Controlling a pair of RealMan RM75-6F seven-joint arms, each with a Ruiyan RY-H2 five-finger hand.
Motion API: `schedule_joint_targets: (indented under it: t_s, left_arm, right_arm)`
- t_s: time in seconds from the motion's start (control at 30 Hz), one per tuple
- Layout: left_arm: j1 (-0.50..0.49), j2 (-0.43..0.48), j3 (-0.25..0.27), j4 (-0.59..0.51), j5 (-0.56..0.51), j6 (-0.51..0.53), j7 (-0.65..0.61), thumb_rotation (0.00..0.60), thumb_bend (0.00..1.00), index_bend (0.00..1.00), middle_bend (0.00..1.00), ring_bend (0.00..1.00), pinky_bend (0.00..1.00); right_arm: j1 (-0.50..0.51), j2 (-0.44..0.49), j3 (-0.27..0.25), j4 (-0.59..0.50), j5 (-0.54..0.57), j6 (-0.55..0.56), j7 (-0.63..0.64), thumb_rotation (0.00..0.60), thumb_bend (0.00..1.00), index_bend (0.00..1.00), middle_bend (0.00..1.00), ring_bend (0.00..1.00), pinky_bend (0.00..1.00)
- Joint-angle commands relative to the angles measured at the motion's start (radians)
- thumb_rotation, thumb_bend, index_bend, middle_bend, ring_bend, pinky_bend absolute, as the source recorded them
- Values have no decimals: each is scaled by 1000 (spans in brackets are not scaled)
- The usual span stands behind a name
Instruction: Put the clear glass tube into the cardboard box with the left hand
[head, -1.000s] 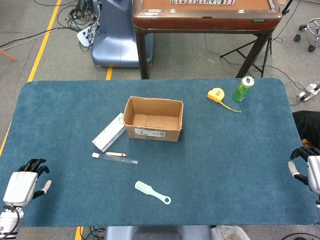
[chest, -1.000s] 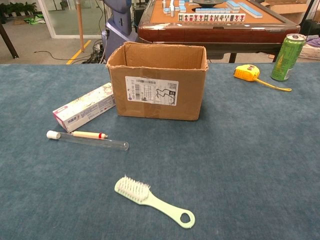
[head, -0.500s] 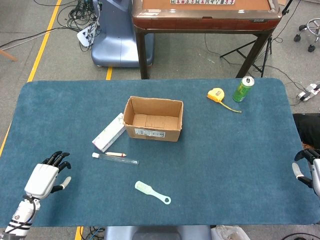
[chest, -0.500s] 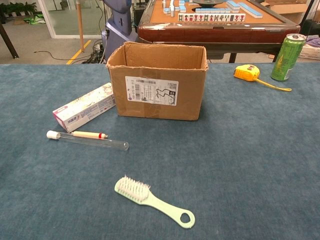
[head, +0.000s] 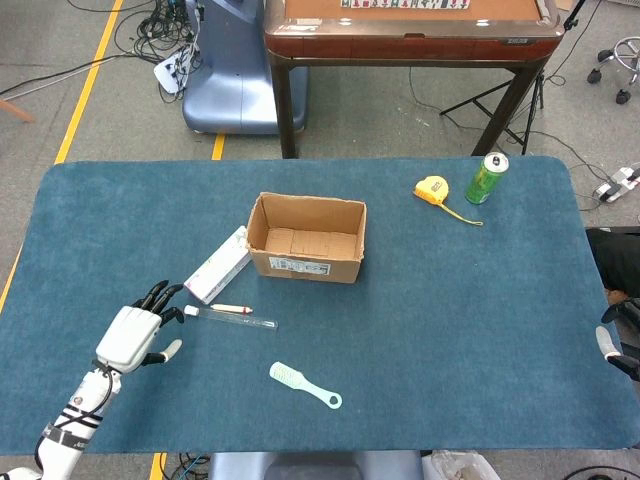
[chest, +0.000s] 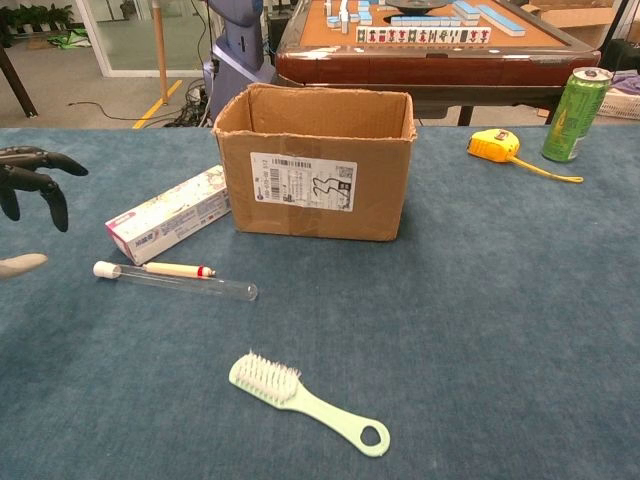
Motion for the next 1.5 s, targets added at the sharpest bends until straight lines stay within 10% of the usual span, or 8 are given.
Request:
schedule_joint_targets:
  t_s: [0.03,0.47,1.5]
  left_arm:
    - [-27,-23,-13,5,-18,-27,39,600,281,422,85,35,347]
    - [-105,-117,-33,75,-88,-95,127,600,281,411,0,0,72]
    - [-215,-273,-19,298,-143,-177,139,600,282,352,0,0,13]
  right_arm:
    - [-6,3,1,1,-3,10,9,600,361,559,495,422,510]
    - [-32,16,6,9,-13,53,63,600,360,559,494,422,510]
    - [-44,25,10,13,-21,63,92,600,361,559,495,422,510]
